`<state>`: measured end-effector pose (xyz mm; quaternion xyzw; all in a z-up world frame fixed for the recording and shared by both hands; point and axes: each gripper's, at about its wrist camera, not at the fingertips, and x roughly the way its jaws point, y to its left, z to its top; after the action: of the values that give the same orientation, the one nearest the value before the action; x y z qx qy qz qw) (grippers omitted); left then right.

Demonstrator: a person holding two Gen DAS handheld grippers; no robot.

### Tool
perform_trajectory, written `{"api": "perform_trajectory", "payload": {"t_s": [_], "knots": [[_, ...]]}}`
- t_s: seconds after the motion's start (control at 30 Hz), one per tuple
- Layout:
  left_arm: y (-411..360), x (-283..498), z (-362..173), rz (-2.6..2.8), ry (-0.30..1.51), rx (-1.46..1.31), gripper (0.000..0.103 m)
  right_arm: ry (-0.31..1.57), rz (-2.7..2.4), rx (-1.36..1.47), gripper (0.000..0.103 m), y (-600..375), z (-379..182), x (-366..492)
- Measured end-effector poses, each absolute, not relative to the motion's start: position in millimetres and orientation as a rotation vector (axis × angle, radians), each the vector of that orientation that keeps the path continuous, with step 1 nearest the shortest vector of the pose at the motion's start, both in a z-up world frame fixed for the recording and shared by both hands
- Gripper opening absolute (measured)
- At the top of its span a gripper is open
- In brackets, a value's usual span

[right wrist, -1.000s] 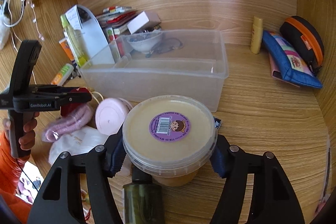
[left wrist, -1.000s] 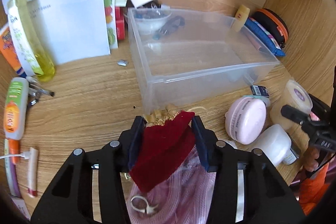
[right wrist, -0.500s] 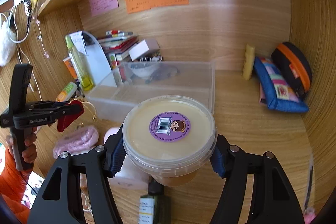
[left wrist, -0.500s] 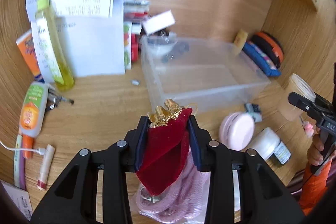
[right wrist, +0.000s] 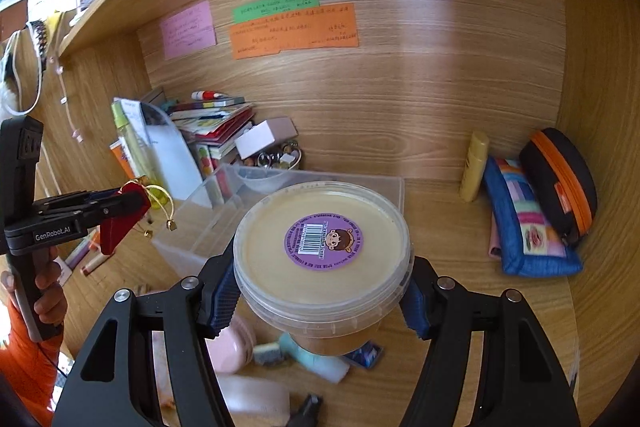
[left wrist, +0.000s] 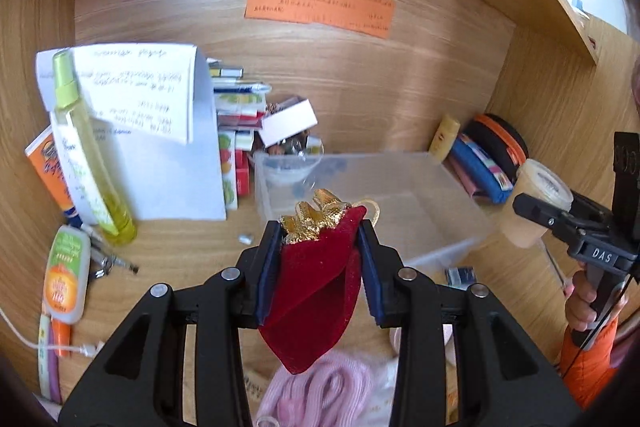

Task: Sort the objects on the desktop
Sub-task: 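Carry the red pouch and cream tub into the clear box and release both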

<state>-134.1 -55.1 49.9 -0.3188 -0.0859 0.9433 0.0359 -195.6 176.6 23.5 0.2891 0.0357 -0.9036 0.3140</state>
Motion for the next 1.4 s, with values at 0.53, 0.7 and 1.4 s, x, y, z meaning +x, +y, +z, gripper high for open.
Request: {"api": "perform_trajectory", "payload": {"t_s": [0.53,0.7,1.4], "knots": [[-45.2,-205.0,34.7,2.835,-0.317,-1.08,0.037,0.147,-2.318,0.859,0.063,135.6,13.6,-246.2],[-44.4,-212.6,16.3,2.846,-0.328,-1.088,0.037,0.144,-2.362,0.88,0.063,129.2,-5.6,-257.8],[-32.2,-230.3,-6.7,2.79,-0.224,-1.228,0.043,0.225,-2.252,1.052,0.063,109.5,-49.3,-268.6]]}}
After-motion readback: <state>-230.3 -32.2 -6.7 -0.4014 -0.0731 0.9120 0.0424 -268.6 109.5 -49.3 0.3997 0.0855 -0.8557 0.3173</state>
